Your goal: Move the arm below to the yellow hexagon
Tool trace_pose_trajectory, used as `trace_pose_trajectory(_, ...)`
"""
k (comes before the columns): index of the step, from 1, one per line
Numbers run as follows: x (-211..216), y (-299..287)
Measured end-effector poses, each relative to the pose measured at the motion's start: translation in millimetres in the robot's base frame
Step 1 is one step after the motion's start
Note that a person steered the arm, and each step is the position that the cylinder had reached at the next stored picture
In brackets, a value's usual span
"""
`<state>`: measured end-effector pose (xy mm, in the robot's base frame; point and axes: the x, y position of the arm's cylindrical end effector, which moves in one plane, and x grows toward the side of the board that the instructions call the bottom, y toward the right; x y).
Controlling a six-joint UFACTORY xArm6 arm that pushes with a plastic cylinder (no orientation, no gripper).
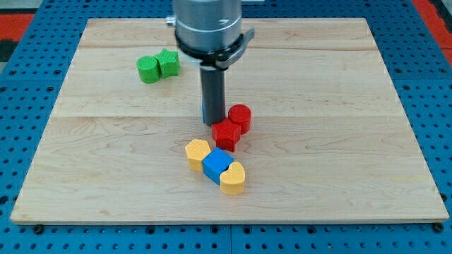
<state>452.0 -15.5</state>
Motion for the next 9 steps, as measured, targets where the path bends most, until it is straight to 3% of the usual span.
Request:
trace_pose_trajectory(1,-9.4,-8.5)
trace_pose_trajectory(2,-9.6,-66.0)
trace_pose_trajectory(3,-2.7,-62.6)
trace_pose_trajectory(4,38.3,-121.8)
trace_pose_trajectory(5,86.2,-110.2)
trace_pose_trajectory(6,102.0,-57.3)
trace_pose_trajectory(8,102.0,0.0)
trace_pose_trajectory(9,102.0,-0.8)
